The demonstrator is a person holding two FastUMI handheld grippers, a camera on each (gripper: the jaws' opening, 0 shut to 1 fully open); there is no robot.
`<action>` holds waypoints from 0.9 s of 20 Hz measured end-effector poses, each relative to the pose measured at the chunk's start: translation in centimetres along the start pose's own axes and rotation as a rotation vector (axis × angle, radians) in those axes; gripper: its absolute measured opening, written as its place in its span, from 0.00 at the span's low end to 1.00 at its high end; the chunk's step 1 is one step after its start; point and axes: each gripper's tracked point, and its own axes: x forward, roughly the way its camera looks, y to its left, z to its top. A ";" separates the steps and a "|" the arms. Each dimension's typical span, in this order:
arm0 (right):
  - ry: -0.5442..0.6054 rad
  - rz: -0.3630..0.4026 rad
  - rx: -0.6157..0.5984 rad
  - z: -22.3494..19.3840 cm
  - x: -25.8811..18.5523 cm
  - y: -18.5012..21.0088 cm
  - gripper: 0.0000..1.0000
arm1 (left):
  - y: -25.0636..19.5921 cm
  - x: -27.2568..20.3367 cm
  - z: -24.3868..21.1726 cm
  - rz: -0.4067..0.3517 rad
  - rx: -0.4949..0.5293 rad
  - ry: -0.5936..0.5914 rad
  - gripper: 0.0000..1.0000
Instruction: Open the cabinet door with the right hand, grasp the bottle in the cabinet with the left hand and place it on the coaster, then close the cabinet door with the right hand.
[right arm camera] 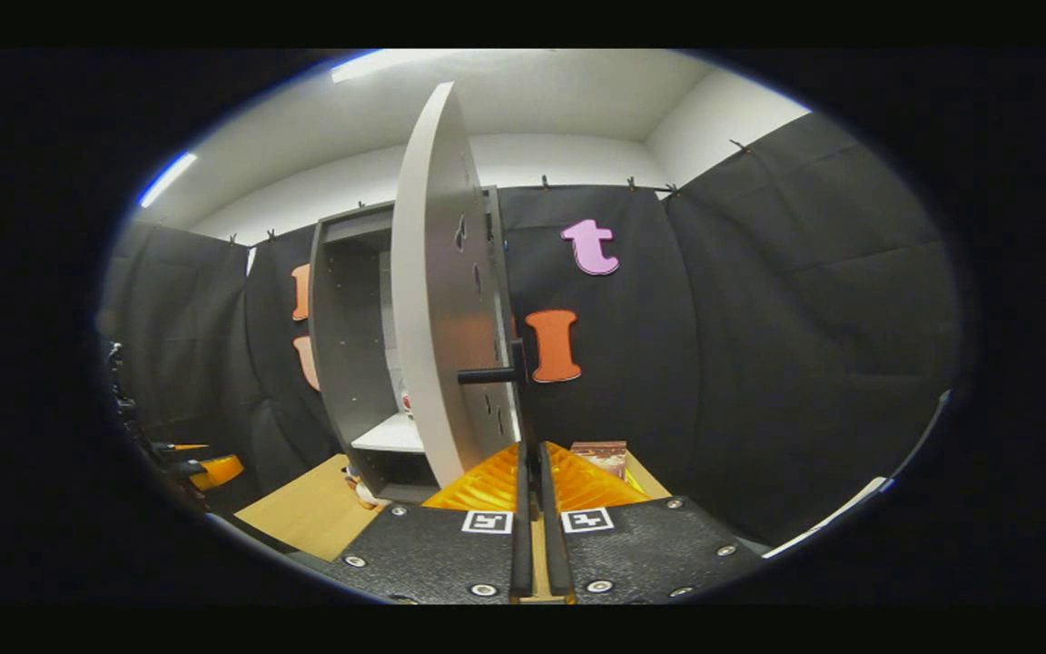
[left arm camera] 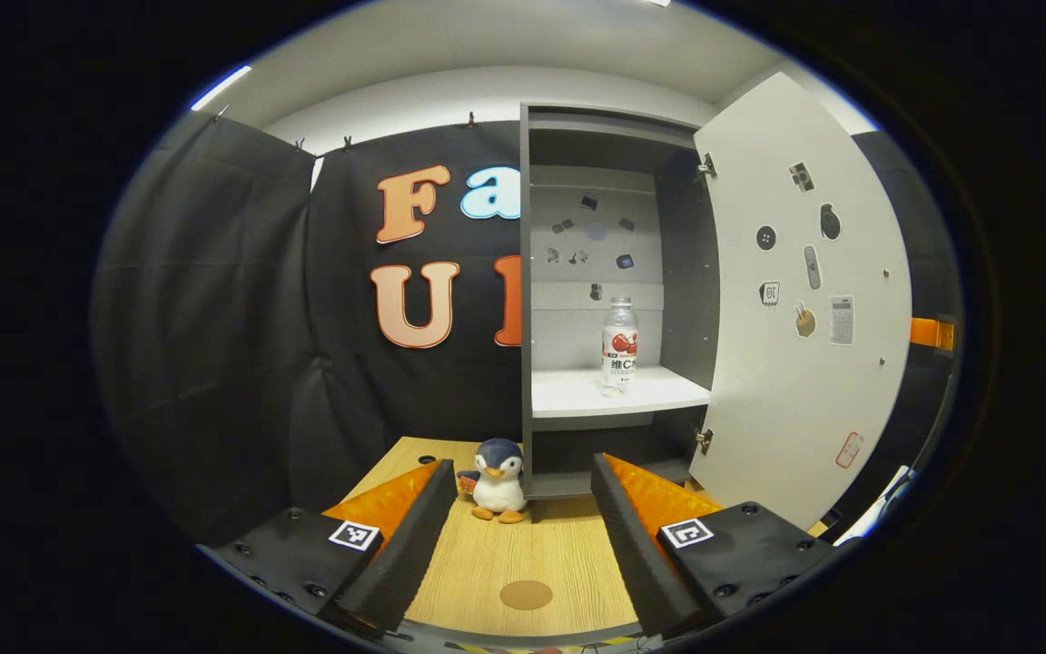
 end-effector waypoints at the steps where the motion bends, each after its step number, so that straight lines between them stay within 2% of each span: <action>1: -0.011 0.006 -0.001 0.3 -0.7 0.6 0.00 | 0.0 0.0 0.2 -0.001 -0.002 -0.005 0.97; 2: -0.017 0.017 0.002 0.6 -1.5 1.3 0.06 | 0.1 -0.1 0.4 -0.001 -0.003 -0.008 0.99; 4: -0.030 0.030 -0.003 1.1 -3.1 2.5 0.02 | 0.1 -0.2 0.5 -0.004 -0.005 -0.010 0.99; 5: -0.036 0.034 -0.012 1.4 -3.8 2.9 0.05 | 0.1 -0.2 0.5 -0.006 -0.006 -0.010 0.94; 6: -0.047 0.038 -0.020 1.6 -4.3 3.5 0.05 | 0.0 -0.4 0.6 -0.008 -0.008 -0.012 0.97; 7: -0.053 0.044 -0.026 1.9 -4.9 4.2 0.06 | -0.1 -0.6 0.8 -0.011 -0.006 -0.015 0.94; 11: -0.063 0.099 -0.022 2.1 -6.4 7.7 0.05 | -0.6 -0.7 1.7 -0.026 0.009 -0.030 0.97; 12: -0.061 0.111 -0.026 1.8 -6.7 8.6 0.16 | -0.8 -0.3 1.7 -0.034 0.006 -0.027 0.94; 13: -0.062 0.119 -0.032 1.6 -6.8 9.5 0.11 | -1.1 0.2 1.6 -0.042 0.001 -0.025 0.97; 14: -0.057 0.133 -0.037 1.2 -6.8 10.4 0.05 | -1.4 0.8 1.7 -0.054 0.000 -0.025 0.94; 15: -0.053 0.139 -0.039 0.7 -6.6 11.3 0.17 | -1.8 1.6 1.8 -0.066 0.001 -0.026 0.97; 16: -0.049 0.143 -0.039 0.5 -6.3 12.1 0.08 | -2.2 2.4 2.0 -0.077 0.000 -0.031 0.97; 18: -0.049 0.147 -0.035 0.0 -5.4 13.5 0.08 | -3.1 4.6 2.5 -0.100 -0.010 -0.042 0.97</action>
